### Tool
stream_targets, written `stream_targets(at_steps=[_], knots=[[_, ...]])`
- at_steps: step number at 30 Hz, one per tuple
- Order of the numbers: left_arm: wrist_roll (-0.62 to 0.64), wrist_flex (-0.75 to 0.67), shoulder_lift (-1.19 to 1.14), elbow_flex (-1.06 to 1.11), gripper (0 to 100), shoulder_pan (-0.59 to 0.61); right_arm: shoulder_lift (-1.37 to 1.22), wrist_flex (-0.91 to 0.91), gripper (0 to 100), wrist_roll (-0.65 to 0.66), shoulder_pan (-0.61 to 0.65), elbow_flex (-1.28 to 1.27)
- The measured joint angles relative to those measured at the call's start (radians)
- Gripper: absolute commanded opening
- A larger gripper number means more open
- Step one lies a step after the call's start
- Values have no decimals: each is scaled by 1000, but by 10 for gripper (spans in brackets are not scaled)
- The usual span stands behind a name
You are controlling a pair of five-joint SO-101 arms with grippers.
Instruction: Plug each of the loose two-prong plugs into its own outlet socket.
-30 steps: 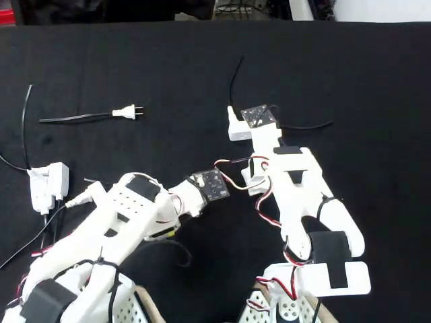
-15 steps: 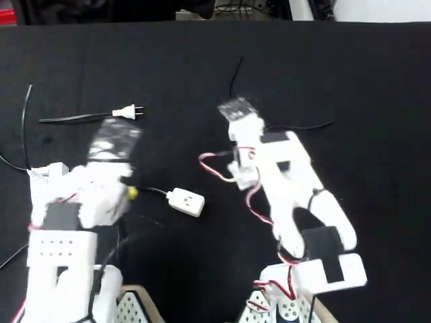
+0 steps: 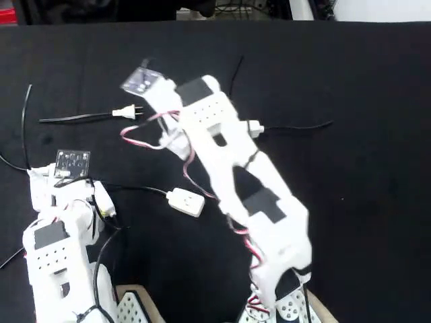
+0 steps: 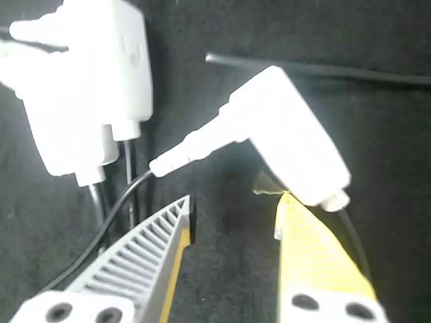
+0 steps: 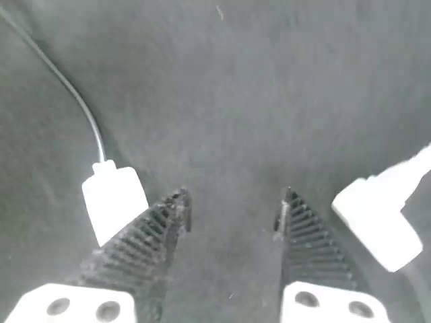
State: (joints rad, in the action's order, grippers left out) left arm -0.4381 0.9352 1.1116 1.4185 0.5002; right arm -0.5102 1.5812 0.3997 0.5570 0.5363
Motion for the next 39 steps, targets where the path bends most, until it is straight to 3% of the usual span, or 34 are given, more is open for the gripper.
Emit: stream_targets(at_steps=[4,11,15,21,24,31,35,39], knots=[[2,-9,0,2,209,25,-203,5,220,-2,34,370],[38,-104,0,14,209,26,-603,-265,219,-192,40,956],[150,-209,0,5,214,28,-638,-207,219,-212,55,1062],[353,-298,-15,-144,228,-71,-517,123,219,-212,52,1079],[436,-279,-100,-270,268,-160,-417,147,206,-212,11,1077],[614,-272,-548,-669,272,-259,-195,147,10,-216,-51,825],[674,-267,-832,-884,272,-292,-41,149,36,-216,-49,601],[770,-161,-1088,-1129,272,-298,103,149,37,-215,-48,356]])
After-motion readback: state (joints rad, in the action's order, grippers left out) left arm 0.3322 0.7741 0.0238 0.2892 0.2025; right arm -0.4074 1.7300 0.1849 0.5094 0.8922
